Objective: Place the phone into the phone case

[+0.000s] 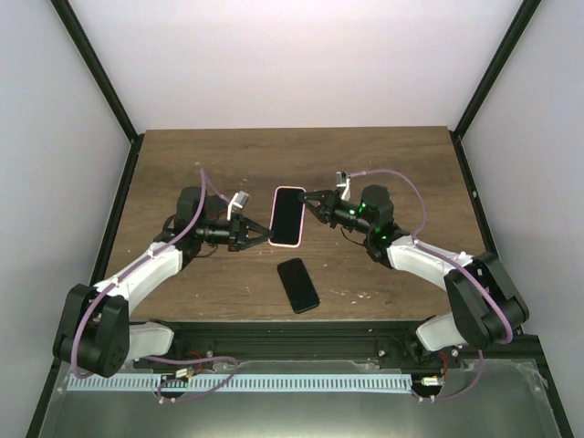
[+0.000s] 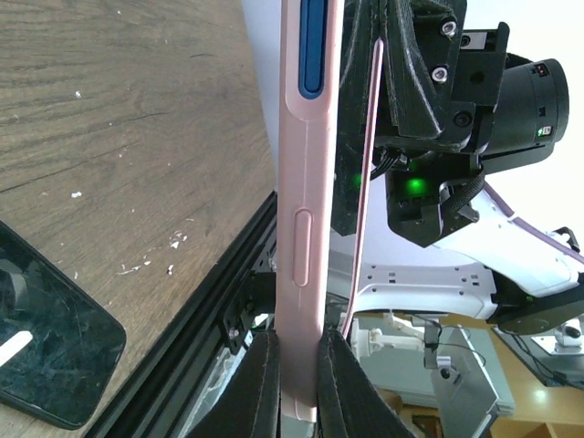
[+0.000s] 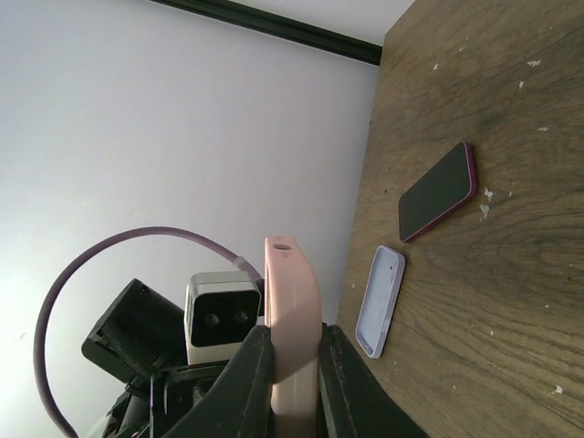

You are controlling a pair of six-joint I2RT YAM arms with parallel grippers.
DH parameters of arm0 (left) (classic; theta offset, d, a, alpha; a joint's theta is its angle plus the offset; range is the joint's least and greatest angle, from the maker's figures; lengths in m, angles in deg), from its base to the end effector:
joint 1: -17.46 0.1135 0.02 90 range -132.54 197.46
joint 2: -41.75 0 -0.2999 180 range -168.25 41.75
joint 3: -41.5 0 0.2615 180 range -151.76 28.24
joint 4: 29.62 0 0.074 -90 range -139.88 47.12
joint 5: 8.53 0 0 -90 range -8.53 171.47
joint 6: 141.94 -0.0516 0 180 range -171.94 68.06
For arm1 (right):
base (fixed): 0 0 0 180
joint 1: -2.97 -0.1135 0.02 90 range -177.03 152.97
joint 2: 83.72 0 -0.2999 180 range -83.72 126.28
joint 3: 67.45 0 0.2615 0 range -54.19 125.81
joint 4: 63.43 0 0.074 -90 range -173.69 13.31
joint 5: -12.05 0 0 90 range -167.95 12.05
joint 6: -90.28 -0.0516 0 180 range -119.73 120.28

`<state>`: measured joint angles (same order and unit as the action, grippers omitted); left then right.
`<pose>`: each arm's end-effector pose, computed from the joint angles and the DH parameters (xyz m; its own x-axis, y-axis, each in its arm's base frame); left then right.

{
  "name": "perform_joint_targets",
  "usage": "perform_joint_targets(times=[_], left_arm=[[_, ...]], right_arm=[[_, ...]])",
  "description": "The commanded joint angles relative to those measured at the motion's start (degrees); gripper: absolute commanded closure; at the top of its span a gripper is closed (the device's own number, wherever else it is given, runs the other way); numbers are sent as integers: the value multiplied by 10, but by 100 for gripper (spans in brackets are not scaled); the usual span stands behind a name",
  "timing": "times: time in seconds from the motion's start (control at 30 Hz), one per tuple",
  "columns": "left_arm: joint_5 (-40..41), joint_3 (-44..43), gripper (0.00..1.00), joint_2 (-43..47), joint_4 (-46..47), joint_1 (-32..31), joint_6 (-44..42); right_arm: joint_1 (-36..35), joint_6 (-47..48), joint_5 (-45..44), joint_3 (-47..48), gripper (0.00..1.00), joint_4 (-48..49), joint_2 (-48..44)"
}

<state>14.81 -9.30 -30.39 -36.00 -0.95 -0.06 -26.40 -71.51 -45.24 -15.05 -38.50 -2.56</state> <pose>0.2272 -0.1255 0.2599 -0.9776 -0.0031 -0.2105 0.2061 0.1892 -0.9601 0.2655 0.1814 0.2762 -0.8565 0.4351 -0.2775 -0.2205 0.1776 0.9591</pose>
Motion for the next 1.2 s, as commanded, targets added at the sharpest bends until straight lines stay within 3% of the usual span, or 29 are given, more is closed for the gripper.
perform_joint_targets(times=[0.0, 0.27, 0.37, 0.43, 0.7, 0.8, 0.93, 1.17], left_arm=[[21, -15, 94, 2, -45, 0, -19], [72, -45, 40, 7, -152, 0, -88], [108, -69, 12, 7, -223, 1, -134], [137, -83, 1, 6, -262, 3, -164], [250, -125, 0, -12, -377, 60, -227], [335, -124, 0, -8, -395, 88, -244], [474, -121, 0, 11, -397, 104, -263], [562, -133, 0, -32, -419, 192, -282]], right_arm=[[0, 9, 1, -5, 97, 34, -12], [10, 72, 10, -20, 97, -29, -26], [24, 124, 18, -25, 97, -83, -42], [35, 176, 9, -25, 97, -140, -59], [74, 349, -12, 8, 95, -347, -79], [82, 390, -29, 25, 94, -412, -73], [94, 405, -44, 17, 94, -430, -67], [135, 411, -12, -19, 92, -402, -36]])
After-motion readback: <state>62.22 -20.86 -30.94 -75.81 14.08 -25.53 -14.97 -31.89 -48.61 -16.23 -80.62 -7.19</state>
